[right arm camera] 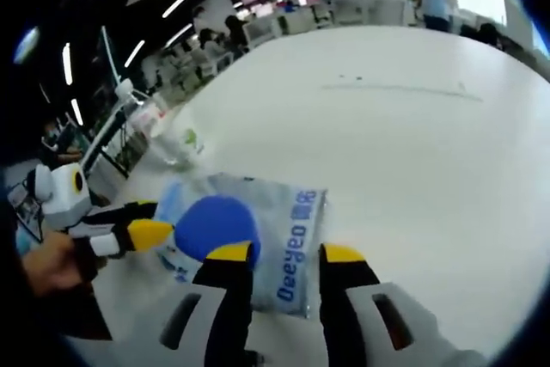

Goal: Arrange the tabletop items into an orderly group along one side of the table until the central work area is clear of visible clutter.

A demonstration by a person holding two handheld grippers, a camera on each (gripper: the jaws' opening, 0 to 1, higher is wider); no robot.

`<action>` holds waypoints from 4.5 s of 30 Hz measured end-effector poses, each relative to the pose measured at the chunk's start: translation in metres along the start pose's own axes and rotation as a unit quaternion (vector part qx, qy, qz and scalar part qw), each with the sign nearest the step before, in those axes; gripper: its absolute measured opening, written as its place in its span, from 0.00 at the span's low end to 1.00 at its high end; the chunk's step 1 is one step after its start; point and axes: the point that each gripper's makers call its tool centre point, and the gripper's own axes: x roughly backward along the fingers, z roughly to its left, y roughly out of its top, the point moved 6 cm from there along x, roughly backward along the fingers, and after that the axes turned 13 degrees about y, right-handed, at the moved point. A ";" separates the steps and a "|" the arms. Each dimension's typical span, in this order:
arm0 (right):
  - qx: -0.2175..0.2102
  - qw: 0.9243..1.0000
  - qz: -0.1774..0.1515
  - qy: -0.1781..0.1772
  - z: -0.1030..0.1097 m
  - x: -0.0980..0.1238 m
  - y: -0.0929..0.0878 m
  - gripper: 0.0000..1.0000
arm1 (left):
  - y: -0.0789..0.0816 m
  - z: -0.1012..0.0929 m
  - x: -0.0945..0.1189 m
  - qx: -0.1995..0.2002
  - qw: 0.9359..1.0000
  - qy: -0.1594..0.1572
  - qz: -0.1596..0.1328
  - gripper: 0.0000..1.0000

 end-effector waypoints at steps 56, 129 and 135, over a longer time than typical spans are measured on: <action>-0.047 0.996 -0.069 -0.036 -0.032 0.055 0.027 0.00 | 0.045 -0.039 -0.015 -0.052 0.999 0.015 -0.009 0.07; -0.132 0.986 -0.084 -0.051 -0.078 -0.002 0.068 0.00 | 0.104 -0.048 -0.074 -0.123 0.989 0.073 0.032 0.15; -0.136 0.986 -0.085 -0.048 -0.075 -0.005 0.069 0.00 | 0.107 -0.055 -0.074 -0.127 0.989 0.067 0.028 0.15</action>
